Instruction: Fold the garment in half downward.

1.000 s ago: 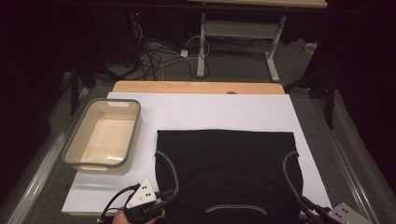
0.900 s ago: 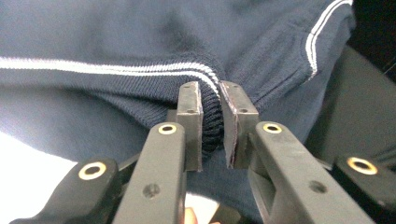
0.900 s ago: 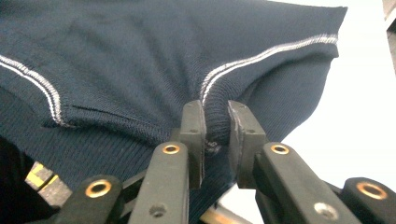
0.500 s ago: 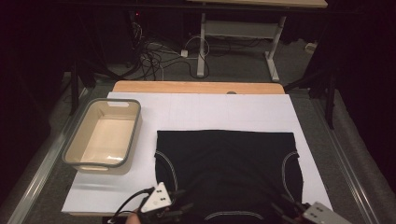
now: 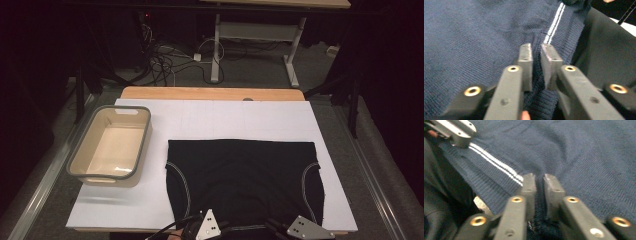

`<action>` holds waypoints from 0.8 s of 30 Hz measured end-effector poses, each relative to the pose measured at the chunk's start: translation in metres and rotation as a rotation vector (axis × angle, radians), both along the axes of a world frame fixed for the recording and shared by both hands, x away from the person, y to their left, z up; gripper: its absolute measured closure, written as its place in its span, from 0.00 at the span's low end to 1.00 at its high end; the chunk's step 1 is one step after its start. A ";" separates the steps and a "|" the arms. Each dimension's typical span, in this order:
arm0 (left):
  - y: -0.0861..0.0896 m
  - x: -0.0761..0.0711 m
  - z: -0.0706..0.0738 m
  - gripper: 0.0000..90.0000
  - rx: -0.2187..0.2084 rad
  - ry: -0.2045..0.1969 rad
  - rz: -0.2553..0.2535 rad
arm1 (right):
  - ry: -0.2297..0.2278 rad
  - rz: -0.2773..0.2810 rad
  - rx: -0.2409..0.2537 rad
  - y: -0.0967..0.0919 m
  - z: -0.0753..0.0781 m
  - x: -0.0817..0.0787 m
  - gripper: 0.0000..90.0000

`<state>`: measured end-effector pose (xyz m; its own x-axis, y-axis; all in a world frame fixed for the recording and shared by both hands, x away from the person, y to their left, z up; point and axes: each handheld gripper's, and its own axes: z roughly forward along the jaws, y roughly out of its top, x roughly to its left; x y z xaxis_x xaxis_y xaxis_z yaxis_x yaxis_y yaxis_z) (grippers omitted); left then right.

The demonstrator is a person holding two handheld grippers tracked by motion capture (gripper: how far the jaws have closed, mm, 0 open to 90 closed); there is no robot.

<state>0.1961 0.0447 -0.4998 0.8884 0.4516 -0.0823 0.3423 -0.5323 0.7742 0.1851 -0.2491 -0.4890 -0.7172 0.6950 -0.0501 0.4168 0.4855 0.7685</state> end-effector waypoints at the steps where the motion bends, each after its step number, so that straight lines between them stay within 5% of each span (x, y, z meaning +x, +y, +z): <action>1: 0.000 0.000 0.001 0.90 -0.001 -0.001 -0.003 | -0.007 0.005 -0.009 0.000 0.001 -0.001 0.94; 10: 0.014 -0.023 0.022 0.91 -0.075 -0.012 -0.061 | -0.095 0.026 0.027 -0.004 0.020 -0.026 0.95; 16: 0.016 -0.019 0.012 0.90 -0.076 0.052 -0.077 | -0.062 0.047 0.019 -0.003 0.014 -0.031 0.95; 20: 0.022 -0.014 0.011 0.79 -0.113 0.047 -0.079 | -0.041 0.039 0.047 -0.005 0.012 -0.026 0.73; 24: 0.034 -0.005 0.012 0.64 -0.159 0.036 -0.030 | -0.041 -0.013 0.086 -0.015 0.014 -0.021 0.59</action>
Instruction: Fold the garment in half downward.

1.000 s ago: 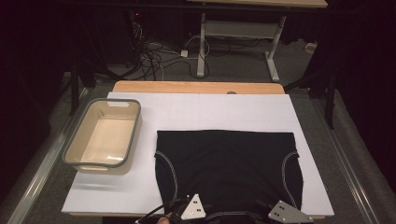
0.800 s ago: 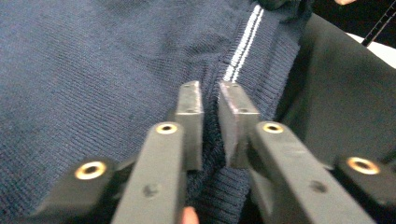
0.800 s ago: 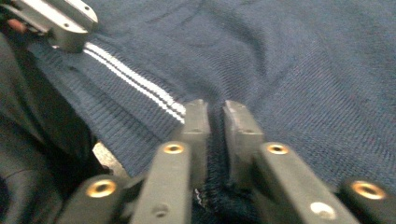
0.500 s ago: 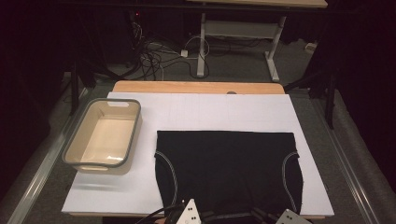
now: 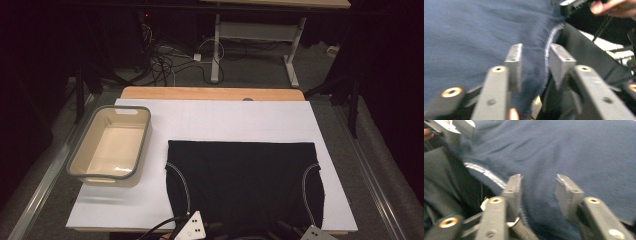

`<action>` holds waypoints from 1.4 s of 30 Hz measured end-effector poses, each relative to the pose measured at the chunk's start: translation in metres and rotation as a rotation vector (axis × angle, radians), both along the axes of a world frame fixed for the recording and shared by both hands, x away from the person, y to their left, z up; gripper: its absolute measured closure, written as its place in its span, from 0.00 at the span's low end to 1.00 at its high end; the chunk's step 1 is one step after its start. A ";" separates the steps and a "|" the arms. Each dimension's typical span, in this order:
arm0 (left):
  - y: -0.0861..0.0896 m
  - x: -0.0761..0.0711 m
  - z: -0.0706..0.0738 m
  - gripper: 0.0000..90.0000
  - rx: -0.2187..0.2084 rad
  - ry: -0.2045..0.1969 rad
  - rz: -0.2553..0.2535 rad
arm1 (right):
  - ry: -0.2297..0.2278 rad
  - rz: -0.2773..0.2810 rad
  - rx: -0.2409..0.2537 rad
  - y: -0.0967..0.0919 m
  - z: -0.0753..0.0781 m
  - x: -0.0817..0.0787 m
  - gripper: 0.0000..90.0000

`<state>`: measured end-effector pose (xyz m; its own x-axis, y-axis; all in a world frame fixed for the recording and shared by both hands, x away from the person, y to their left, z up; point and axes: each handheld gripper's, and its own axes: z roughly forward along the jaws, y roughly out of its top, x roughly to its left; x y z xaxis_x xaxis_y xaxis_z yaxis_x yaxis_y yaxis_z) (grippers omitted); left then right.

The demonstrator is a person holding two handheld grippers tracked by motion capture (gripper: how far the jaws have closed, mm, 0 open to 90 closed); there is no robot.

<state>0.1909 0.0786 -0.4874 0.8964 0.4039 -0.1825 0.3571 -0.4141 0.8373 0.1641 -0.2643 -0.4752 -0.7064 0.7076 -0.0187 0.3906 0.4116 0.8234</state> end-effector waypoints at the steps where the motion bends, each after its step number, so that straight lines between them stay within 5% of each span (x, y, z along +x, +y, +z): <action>1: 0.003 0.003 0.000 0.60 0.003 -0.003 0.017 | 0.003 -0.014 0.009 -0.003 0.000 0.002 0.56; 8: 0.029 0.023 -0.001 0.41 0.012 -0.023 0.124 | -0.029 -0.102 0.010 -0.026 -0.005 0.016 0.35; 11: 0.043 0.034 -0.002 0.32 0.011 -0.002 0.161 | -0.036 -0.134 0.010 -0.033 -0.007 0.020 0.25; 25: 0.091 0.064 -0.010 0.07 0.035 0.027 0.334 | -0.045 -0.239 0.043 -0.064 -0.011 0.033 0.02; 31: 0.097 0.071 -0.013 0.00 0.061 0.071 0.357 | -0.040 -0.262 0.043 -0.070 -0.013 0.034 0.00; 42: 0.099 0.079 -0.010 0.00 0.054 0.045 0.409 | -0.061 -0.277 0.053 -0.070 -0.008 0.036 0.00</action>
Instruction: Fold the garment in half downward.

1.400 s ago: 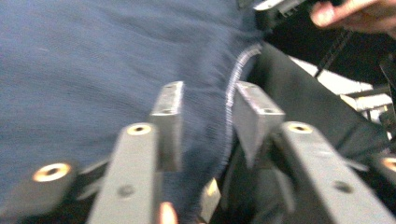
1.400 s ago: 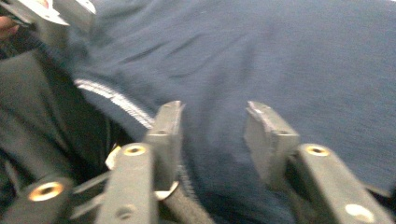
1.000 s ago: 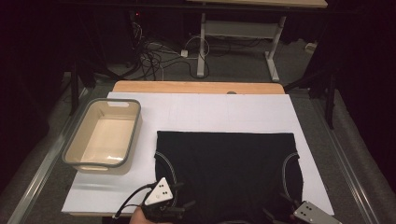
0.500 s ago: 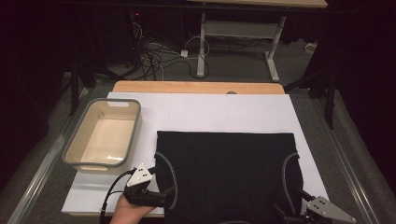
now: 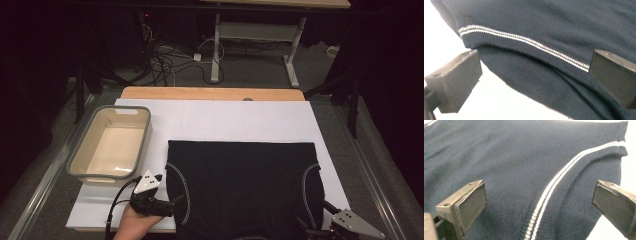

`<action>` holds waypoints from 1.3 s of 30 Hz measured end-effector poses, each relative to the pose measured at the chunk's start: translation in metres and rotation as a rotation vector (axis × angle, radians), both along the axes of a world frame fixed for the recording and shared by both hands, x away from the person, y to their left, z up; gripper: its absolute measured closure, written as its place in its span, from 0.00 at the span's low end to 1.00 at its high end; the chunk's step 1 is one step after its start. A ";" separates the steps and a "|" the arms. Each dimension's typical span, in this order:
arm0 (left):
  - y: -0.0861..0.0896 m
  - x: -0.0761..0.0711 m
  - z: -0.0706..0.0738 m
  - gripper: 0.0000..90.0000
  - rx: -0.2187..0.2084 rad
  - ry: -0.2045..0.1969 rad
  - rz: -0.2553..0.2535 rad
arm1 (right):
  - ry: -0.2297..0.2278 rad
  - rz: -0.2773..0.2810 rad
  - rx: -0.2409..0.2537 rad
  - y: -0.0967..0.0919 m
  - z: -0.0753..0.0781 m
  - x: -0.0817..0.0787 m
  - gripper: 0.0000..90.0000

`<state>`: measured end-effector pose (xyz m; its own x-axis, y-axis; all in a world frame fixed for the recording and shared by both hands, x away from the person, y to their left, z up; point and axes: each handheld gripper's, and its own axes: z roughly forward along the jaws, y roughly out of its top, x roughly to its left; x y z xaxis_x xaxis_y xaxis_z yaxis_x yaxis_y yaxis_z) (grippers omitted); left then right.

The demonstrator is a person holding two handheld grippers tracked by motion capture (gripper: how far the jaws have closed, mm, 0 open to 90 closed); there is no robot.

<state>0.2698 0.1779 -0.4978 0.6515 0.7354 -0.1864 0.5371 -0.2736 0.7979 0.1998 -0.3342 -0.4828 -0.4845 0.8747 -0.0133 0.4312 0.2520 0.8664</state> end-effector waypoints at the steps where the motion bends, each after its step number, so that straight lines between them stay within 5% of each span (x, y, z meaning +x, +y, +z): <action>1: -0.001 0.002 0.001 0.00 0.002 -0.005 0.003 | -0.005 0.003 0.001 0.000 0.001 0.001 0.00; 10: -0.010 0.039 0.008 0.00 0.001 -0.026 0.067 | -0.019 -0.020 0.026 -0.002 0.010 0.015 0.00; 14: -0.018 0.062 0.007 0.00 0.059 -0.008 0.096 | -0.018 -0.038 0.032 -0.008 0.016 0.033 0.00; 21: -0.022 0.098 0.010 0.00 0.080 0.032 0.181 | 0.018 -0.083 0.017 -0.017 0.020 0.086 0.00; 27: -0.022 0.134 0.002 0.00 0.119 0.122 0.251 | 0.107 -0.153 -0.012 -0.024 0.019 0.145 0.09; 30: -0.024 0.145 -0.004 0.00 0.192 0.140 0.271 | 0.145 -0.209 -0.003 -0.029 0.018 0.176 0.18; 37: -0.027 0.147 -0.005 0.24 0.159 0.144 0.284 | 0.263 -0.254 -0.073 -0.034 0.006 0.219 0.24; 39: -0.026 0.145 -0.005 0.35 0.149 0.138 0.281 | 0.249 -0.232 -0.093 -0.031 0.006 0.219 0.34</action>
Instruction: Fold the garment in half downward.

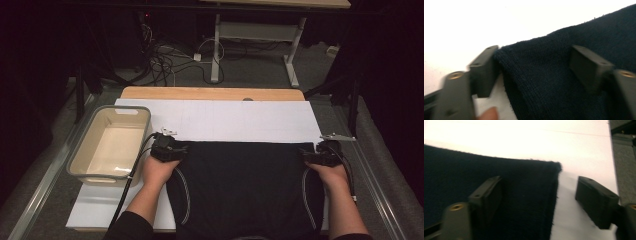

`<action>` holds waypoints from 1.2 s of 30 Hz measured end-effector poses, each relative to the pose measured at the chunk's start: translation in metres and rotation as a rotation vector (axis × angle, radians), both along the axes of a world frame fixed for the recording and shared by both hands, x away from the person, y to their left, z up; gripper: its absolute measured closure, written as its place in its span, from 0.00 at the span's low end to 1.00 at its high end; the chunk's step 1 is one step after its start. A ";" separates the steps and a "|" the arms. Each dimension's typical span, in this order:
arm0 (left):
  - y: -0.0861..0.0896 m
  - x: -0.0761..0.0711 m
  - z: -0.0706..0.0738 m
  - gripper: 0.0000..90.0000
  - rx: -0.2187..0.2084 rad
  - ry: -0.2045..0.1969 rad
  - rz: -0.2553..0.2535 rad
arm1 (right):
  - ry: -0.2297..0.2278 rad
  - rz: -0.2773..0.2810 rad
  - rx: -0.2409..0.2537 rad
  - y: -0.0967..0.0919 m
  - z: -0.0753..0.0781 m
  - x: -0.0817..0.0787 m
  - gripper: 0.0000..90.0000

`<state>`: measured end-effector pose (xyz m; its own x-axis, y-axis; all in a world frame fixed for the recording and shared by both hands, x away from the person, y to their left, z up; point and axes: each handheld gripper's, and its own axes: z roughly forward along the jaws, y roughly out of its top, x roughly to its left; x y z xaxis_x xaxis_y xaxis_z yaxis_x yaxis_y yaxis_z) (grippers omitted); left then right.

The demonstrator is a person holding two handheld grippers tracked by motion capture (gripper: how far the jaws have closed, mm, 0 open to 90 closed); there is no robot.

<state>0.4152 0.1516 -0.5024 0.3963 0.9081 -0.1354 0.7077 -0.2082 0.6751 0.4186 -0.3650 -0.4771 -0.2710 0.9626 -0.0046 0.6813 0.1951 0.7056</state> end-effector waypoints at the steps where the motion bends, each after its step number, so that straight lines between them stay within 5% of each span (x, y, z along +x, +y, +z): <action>1: 0.000 -0.001 0.000 0.39 -0.005 -0.003 -0.004 | -0.005 0.028 0.002 0.001 0.000 -0.002 0.44; 7: -0.001 -0.005 0.000 0.79 -0.053 -0.013 -0.082 | -0.006 0.133 0.053 0.007 0.000 -0.007 0.88; 12: -0.002 -0.007 0.007 0.84 -0.042 -0.050 -0.082 | -0.037 0.123 0.046 0.008 0.003 -0.012 0.93; 18: 0.000 -0.005 0.031 0.86 -0.054 -0.142 -0.057 | -0.178 0.106 0.044 0.004 0.032 -0.018 0.94; 23: 0.003 0.012 0.050 0.84 -0.066 -0.179 -0.022 | -0.267 0.083 0.054 0.004 0.056 -0.009 0.94; 25: 0.001 0.020 0.049 0.71 -0.069 -0.159 -0.017 | -0.249 0.081 0.070 0.003 0.055 0.000 0.88; 28: 0.003 0.024 0.046 0.44 -0.103 -0.142 0.012 | -0.176 0.063 0.084 0.000 0.038 0.009 0.64; 36: 0.001 -0.012 0.044 0.27 -0.147 -0.172 -0.130 | -0.150 0.118 0.073 -0.004 0.036 -0.031 0.33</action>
<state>0.4036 0.1521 -0.4588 0.5369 0.8236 -0.1829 0.5538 -0.1805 0.8129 0.3878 -0.3688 -0.4413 -0.3830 0.9236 0.0148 0.5428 0.2120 0.8127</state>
